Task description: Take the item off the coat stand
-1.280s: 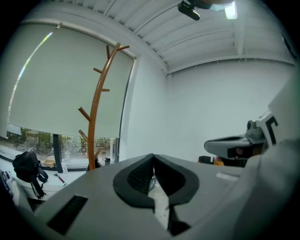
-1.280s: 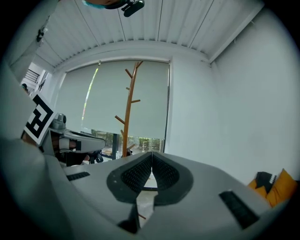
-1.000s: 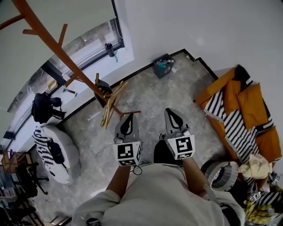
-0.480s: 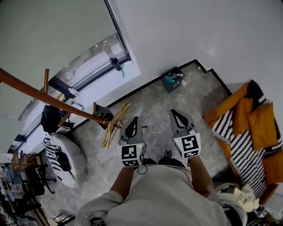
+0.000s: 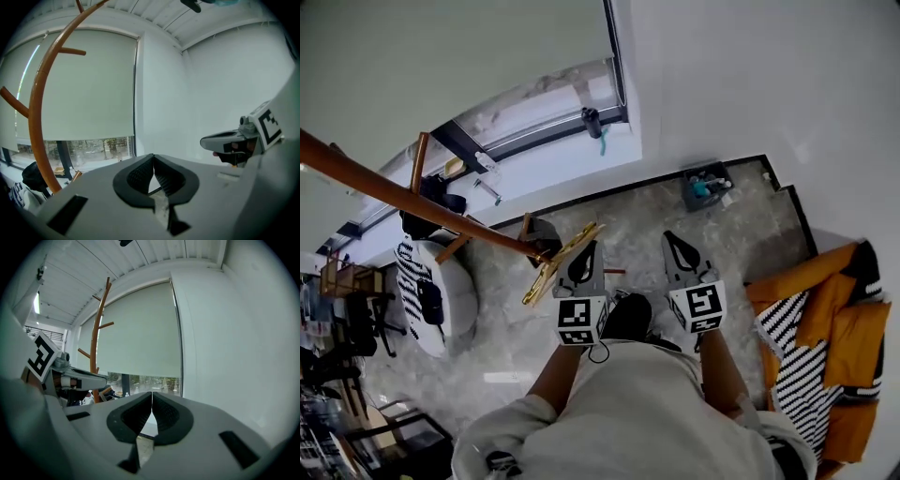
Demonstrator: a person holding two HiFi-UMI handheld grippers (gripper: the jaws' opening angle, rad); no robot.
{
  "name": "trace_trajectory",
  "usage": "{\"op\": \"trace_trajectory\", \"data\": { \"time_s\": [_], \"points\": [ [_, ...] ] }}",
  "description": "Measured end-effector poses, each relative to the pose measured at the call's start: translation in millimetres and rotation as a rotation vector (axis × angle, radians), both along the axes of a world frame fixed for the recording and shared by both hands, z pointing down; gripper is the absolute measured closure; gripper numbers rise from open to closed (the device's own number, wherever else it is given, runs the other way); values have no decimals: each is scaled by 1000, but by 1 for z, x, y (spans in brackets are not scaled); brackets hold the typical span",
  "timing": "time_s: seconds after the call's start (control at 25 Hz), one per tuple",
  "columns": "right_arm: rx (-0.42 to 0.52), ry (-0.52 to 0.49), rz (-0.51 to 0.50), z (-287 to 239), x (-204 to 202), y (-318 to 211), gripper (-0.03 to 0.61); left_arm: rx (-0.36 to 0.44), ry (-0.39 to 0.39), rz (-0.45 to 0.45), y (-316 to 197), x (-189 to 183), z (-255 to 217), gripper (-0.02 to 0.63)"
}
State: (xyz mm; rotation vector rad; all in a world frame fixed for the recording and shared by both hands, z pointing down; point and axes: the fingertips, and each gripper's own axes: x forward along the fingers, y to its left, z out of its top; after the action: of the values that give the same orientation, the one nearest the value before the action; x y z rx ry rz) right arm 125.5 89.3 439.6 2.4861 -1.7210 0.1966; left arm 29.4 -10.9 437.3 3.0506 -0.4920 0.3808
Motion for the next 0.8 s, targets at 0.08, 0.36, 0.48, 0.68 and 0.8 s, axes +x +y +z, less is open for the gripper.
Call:
{"op": "trace_trajectory", "data": {
  "time_s": [0.08, 0.36, 0.48, 0.68, 0.8],
  "points": [
    [1, -5, -64, -1, 8, -30, 572, -5, 0, -12, -20, 14, 3, 601],
    [-34, -25, -257, -2, 25, -132, 572, -35, -29, -132, -94, 29, 11, 601],
    [-65, -35, -322, 8, 24, -166, 572, -61, -40, -177, -117, 28, 18, 601],
    [-98, -26, -412, 21, 23, -211, 572, -81, -35, -258, -144, 26, 29, 601],
    [-141, -51, -479, 39, 13, -225, 572, -113, -58, -322, -153, 17, 42, 601]
  ]
}}
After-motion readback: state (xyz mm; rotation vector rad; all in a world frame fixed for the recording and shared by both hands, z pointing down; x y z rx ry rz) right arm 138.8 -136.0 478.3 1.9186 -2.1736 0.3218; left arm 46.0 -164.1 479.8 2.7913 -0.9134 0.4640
